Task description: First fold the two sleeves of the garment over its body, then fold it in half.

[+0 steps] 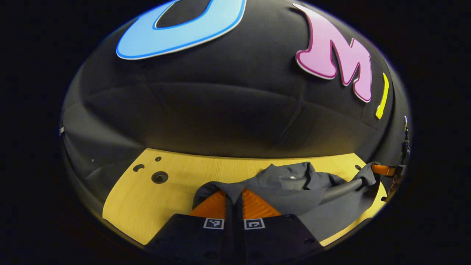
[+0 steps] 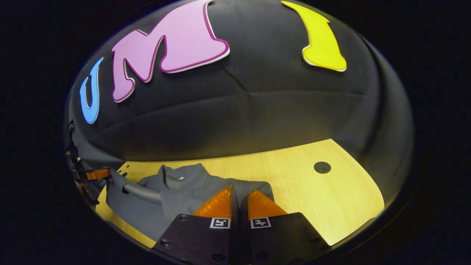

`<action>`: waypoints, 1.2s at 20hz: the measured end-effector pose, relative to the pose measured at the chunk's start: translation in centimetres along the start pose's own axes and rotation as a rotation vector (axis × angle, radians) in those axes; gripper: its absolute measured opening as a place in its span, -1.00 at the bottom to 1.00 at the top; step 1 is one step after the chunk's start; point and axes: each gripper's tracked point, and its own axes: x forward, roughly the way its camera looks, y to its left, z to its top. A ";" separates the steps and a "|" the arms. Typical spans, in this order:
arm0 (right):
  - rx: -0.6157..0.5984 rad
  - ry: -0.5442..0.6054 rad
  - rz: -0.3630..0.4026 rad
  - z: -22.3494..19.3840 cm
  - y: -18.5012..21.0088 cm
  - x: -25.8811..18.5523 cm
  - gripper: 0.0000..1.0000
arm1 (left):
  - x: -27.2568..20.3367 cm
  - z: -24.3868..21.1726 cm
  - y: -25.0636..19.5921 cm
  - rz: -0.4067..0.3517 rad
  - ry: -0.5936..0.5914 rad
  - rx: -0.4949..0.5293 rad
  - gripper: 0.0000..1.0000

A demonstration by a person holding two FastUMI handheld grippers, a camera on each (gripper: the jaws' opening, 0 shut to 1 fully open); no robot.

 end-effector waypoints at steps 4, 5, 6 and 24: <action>-0.019 0.025 -0.017 -2.3 -0.7 3.3 -0.89 | 3.3 -2.1 0.5 0.013 0.020 0.017 -0.89; -0.026 0.032 -0.018 -2.9 -0.8 3.9 -0.89 | 4.0 -2.7 0.6 0.017 0.030 0.023 -0.89; -0.033 0.040 -0.023 -3.5 -1.0 4.7 -0.89 | 4.7 -3.5 0.8 0.021 0.044 0.030 -0.89; -0.088 0.105 -0.102 -4.9 -1.6 5.3 0.65 | 6.2 -6.6 0.7 0.116 0.136 0.095 0.47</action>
